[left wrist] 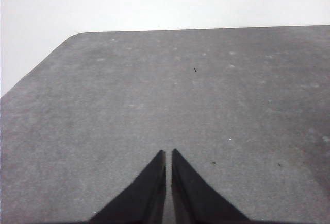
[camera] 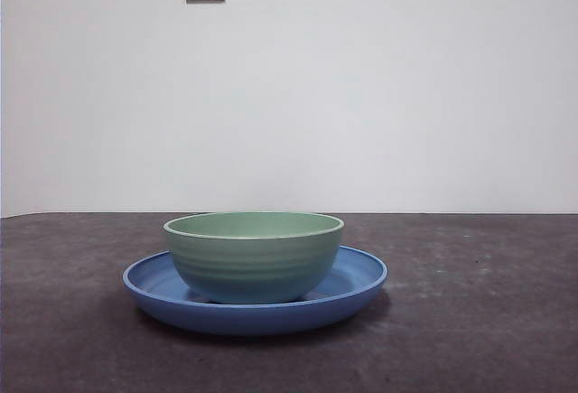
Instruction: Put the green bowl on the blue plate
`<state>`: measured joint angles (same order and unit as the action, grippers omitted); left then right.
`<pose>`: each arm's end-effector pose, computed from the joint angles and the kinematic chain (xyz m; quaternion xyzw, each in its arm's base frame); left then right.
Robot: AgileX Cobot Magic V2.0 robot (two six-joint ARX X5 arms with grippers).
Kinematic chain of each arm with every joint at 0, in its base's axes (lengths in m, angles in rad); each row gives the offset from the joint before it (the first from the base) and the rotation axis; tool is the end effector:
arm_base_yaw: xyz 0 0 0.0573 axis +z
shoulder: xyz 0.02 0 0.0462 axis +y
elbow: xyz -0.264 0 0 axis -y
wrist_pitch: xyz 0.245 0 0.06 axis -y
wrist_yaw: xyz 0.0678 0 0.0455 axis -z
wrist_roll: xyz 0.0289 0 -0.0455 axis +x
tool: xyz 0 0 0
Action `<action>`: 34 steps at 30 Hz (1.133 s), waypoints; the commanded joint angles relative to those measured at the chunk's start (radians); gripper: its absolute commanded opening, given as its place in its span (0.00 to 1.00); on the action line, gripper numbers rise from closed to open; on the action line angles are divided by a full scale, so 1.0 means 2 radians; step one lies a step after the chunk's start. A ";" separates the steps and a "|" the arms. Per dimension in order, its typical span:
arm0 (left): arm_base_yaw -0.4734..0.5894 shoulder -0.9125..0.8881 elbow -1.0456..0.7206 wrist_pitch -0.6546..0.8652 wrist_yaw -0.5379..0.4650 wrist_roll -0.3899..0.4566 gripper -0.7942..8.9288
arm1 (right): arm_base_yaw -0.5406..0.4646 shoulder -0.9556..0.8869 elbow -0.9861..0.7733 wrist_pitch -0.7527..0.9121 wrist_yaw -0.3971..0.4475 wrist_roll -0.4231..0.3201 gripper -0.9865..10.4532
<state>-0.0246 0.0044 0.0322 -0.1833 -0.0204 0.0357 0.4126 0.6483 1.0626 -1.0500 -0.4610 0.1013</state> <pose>0.0948 -0.0017 0.1565 0.0195 0.0776 -0.0035 0.9968 0.0728 0.0459 0.3608 0.0511 0.3324 0.3855 0.8592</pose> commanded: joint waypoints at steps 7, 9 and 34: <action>-0.001 -0.001 -0.010 -0.003 0.001 -0.003 0.10 | 0.003 0.002 0.008 0.005 -0.002 -0.004 0.12; -0.001 -0.001 -0.010 -0.003 0.001 -0.003 0.10 | 0.003 0.002 0.008 0.005 -0.002 -0.004 0.12; -0.001 -0.001 -0.010 -0.003 0.001 -0.003 0.10 | -0.135 -0.238 -0.294 0.303 0.078 -0.146 0.12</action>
<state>-0.0246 0.0044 0.0322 -0.1833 -0.0204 0.0353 0.1448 0.1867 0.5056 -0.4973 -0.3088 -0.1875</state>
